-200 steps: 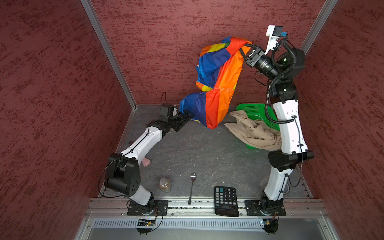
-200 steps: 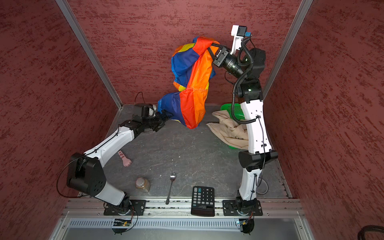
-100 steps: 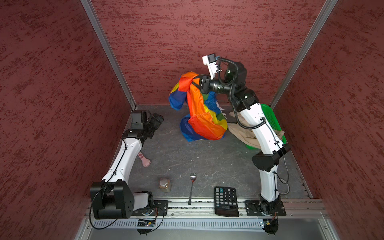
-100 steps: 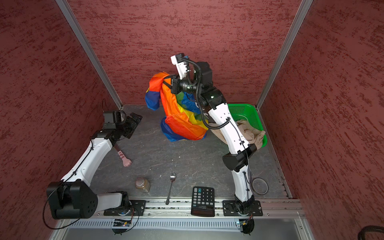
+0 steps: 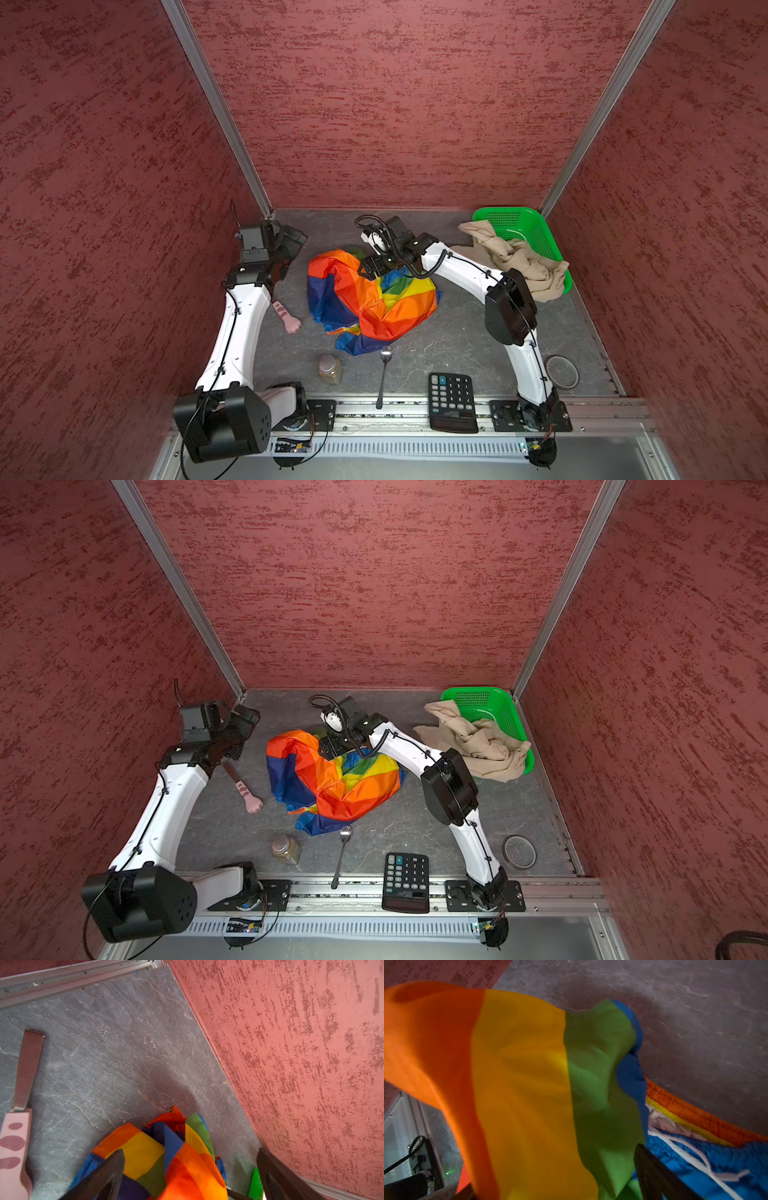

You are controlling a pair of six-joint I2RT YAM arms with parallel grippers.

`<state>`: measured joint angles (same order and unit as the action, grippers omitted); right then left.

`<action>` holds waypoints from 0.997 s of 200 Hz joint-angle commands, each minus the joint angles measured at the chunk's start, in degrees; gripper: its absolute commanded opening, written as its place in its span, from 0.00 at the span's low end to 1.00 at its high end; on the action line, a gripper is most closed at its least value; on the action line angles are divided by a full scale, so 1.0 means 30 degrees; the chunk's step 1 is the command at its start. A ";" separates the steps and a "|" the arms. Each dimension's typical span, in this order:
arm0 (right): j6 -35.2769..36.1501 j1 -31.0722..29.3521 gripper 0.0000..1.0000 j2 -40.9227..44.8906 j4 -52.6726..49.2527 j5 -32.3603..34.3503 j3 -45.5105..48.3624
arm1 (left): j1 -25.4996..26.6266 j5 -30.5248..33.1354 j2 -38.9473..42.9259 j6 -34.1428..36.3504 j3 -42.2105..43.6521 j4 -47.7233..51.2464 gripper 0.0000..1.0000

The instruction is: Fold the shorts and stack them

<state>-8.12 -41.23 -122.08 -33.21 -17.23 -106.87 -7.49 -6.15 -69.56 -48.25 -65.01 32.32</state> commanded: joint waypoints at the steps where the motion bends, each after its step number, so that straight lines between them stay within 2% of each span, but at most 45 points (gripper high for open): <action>1: -0.0450 0.1189 0.99 0.3940 0.2522 0.0715 0.0724 | 0.0666 -0.0866 -0.1255 0.1716 -0.1359 0.0395 1.00; 48: -0.2418 0.4070 0.98 0.7054 0.2302 0.2052 0.6065 | 0.4208 -0.0488 -0.6184 0.5544 -0.7291 0.3638 1.00; 76: -0.2891 0.4779 0.96 0.6893 0.1765 0.2106 0.7830 | 0.6585 0.0457 -0.9798 0.7114 -1.1562 0.6264 1.00; 86: -0.2860 0.4780 0.95 0.6462 0.1501 0.2057 0.7907 | 0.7180 0.1246 -1.0784 0.7233 -1.2560 0.7050 0.96; 103: -0.2918 0.4765 0.93 0.5559 0.1233 0.1541 0.7886 | 0.7743 0.1649 -1.1426 0.7238 -1.2612 0.6880 0.95; 158: -0.3341 0.4750 0.91 0.3147 0.1433 0.0513 0.8043 | 0.7784 0.0285 -1.2512 0.7061 -1.2071 0.6826 0.95; 175: -0.3547 0.4749 0.82 0.2639 0.1995 -0.0206 0.8237 | 0.7626 -0.0060 -1.2674 0.6943 -1.1583 0.6636 0.95; 182: -0.3585 0.4750 0.71 0.2320 0.2125 -0.0318 0.8137 | 0.7568 -0.0360 -1.2676 0.6872 -1.1330 0.6426 0.95; 195: -0.3571 0.4765 0.45 0.1739 0.2150 -0.0208 0.7641 | 0.7479 -0.0841 -1.2725 0.6826 -1.0882 0.6111 0.95; 199: -0.3563 0.4799 0.40 0.1521 0.2094 -0.0137 0.7386 | 0.7447 -0.0970 -1.2760 0.6822 -1.0788 0.6062 0.95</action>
<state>-17.72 -26.83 -114.41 -28.10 -16.12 -82.96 15.40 -6.11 -106.21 -28.18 -99.48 51.42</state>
